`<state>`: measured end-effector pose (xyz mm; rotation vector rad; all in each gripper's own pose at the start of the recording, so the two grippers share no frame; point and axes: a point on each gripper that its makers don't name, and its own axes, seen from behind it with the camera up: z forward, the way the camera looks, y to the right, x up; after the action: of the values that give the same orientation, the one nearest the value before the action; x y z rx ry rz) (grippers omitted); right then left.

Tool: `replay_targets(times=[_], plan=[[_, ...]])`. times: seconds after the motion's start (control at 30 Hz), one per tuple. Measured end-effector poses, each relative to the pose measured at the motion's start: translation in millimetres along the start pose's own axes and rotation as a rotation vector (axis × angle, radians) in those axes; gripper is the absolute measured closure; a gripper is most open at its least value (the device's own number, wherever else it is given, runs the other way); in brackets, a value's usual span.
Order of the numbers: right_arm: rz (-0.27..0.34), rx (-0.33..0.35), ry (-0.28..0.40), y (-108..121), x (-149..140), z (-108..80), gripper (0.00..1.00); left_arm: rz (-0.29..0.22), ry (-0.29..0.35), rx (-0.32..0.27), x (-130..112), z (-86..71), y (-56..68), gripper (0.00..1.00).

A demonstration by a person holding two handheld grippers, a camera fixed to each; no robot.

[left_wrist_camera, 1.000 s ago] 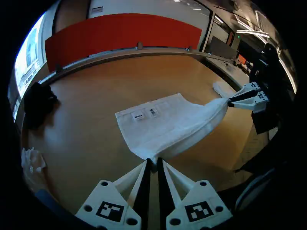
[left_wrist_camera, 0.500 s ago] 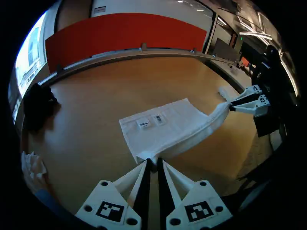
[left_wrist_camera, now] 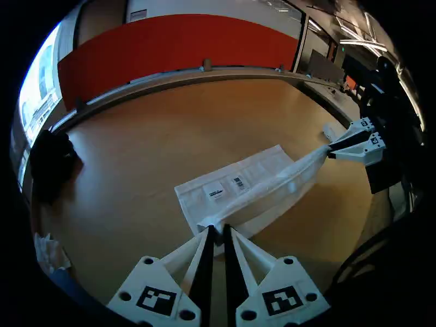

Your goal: Fold towel

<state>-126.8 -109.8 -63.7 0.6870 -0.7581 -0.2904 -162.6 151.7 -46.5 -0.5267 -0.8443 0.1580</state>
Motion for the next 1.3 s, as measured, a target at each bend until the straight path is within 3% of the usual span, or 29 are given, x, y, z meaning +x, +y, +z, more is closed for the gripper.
replay_targets(times=[0.47, 0.8, 1.3], plan=[[0.013, 0.008, -0.053, 6, -13, 29.4, 0.89, 0.021, -0.040, 0.008, -11, 31.2, -11.9, 0.88], [0.056, 0.004, -0.083, 15, -24, 55.3, 0.89, 0.040, -0.081, 0.015, -22, 61.0, -21.4, 0.87], [0.070, -0.036, -0.107, 28, -27, 76.3, 0.85, 0.094, -0.091, 0.036, -15, 81.2, -34.1, 0.79]])
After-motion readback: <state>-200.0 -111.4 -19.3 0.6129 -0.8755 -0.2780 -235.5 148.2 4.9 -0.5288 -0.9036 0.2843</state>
